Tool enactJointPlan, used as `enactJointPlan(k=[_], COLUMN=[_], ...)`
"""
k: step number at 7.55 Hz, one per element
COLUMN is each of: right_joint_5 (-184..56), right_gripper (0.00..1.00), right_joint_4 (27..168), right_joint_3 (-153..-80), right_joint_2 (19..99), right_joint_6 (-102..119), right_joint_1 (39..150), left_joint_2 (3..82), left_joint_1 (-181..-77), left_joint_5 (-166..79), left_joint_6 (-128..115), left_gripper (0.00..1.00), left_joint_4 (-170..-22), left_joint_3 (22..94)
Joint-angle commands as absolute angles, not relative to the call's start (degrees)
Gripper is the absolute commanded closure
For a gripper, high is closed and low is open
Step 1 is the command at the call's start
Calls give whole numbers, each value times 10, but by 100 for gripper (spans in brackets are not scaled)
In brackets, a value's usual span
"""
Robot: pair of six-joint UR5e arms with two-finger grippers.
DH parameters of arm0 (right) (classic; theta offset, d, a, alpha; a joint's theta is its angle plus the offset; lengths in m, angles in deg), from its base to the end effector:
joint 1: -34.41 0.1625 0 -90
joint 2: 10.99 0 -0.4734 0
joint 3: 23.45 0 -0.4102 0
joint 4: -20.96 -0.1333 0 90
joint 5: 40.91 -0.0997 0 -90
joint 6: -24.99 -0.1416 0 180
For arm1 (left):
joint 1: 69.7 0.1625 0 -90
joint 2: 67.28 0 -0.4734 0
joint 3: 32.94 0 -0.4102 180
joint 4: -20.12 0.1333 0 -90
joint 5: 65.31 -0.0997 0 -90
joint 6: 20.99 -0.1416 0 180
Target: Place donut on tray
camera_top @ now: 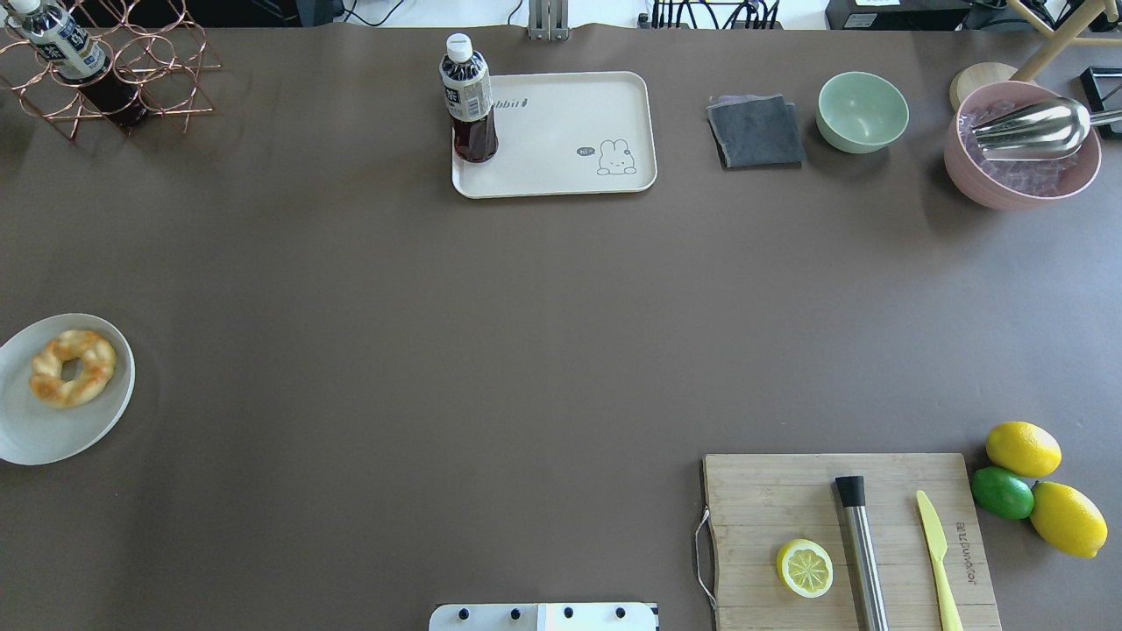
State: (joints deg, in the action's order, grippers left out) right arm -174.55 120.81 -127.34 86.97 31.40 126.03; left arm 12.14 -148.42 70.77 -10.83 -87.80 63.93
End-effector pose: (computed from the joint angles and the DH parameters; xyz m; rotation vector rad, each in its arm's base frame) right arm 0.0479 -0.4337 0.6980 -0.0116 -0.7641 -0.0534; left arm 0.0560 -0.4407 0.7251 0.0816 0.8298 0.1181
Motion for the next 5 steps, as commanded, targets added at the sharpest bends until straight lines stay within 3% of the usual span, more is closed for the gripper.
enactJointPlan(k=[1, 2, 5], right_joint_5=[-1749, -1749, -1750], right_gripper=[0, 0, 0], right_joint_4=[1209, 1209, 1209], right_joint_3=[-1275, -1274, -1272], right_joint_2=[870, 870, 870], right_joint_6=[313, 313, 313], right_joint_1=[1260, 1260, 1260], left_joint_2=[124, 126, 121], left_joint_1=[-1439, -1415, -1365], left_joint_5=[711, 711, 719], left_joint_6=[-59, -16, 110], left_gripper=[2, 2, 2], left_joint_4=[-1060, -1141, -1245], left_joint_3=[519, 478, 482])
